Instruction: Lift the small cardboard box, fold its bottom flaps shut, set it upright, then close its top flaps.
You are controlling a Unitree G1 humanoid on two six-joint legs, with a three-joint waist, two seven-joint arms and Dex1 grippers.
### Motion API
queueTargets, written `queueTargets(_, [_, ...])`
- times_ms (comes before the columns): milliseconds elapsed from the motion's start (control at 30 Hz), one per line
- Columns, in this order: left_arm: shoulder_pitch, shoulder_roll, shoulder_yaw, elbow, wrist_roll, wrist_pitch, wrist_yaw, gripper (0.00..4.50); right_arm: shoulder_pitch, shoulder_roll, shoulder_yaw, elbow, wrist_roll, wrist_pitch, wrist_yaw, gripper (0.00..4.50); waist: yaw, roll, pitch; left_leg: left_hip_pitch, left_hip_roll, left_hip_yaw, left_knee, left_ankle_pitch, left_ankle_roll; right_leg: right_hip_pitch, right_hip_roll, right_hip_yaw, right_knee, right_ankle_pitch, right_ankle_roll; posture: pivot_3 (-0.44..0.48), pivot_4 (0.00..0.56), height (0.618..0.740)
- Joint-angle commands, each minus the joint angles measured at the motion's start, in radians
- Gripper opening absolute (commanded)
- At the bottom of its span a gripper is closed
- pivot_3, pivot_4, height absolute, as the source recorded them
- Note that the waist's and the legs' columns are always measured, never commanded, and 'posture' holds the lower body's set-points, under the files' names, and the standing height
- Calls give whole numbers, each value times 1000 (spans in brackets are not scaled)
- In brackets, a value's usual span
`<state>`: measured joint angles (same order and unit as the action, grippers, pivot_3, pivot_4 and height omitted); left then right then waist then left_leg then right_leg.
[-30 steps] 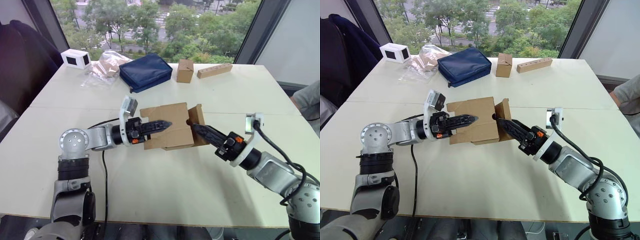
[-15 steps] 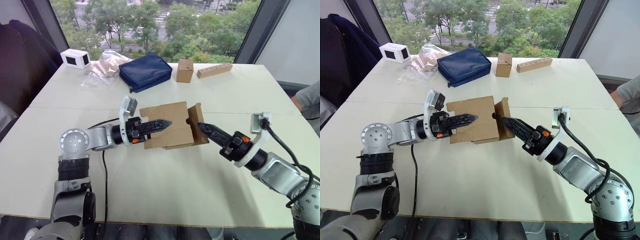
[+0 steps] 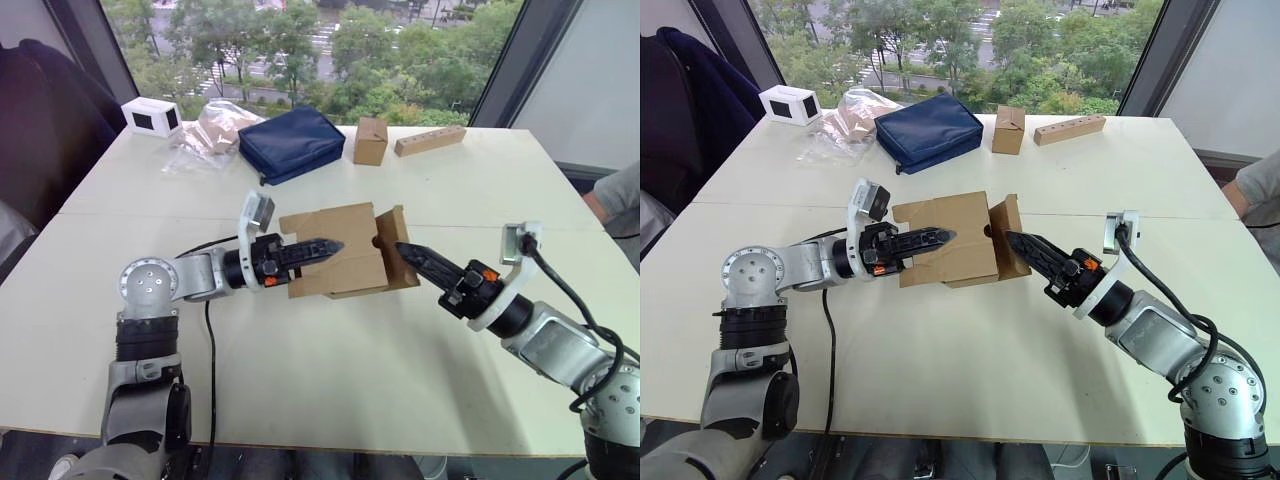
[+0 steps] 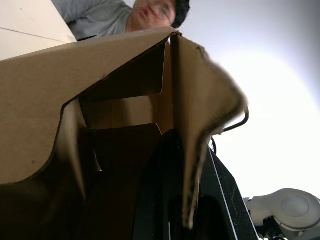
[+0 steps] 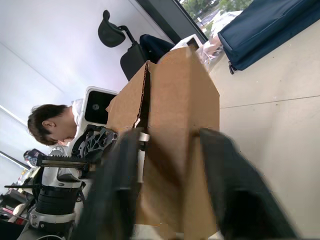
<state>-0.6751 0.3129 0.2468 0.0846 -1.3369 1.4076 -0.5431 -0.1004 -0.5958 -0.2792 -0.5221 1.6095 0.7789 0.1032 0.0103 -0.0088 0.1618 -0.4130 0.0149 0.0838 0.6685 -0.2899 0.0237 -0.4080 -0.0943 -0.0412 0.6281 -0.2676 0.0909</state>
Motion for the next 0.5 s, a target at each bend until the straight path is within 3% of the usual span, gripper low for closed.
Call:
queueTargets(33, [-6, -1, -8, -27, -10, -11, -13, 0, -14, -8, -4, -17, 2, -15, -2, 1352, 0, 0, 0, 0, 0, 0, 0, 0, 0, 0, 0, 0, 0, 0, 0, 0, 150, 740])
queueTargets(500, [-3, 6, -11, -32, -18, -11, -20, 0, -35, 5, 22, -27, -84, -25, -11, 1352, 0, 0, 0, 0, 0, 0, 0, 0, -1, 0, 1, 0, 0, 0, 0, 0, 150, 740])
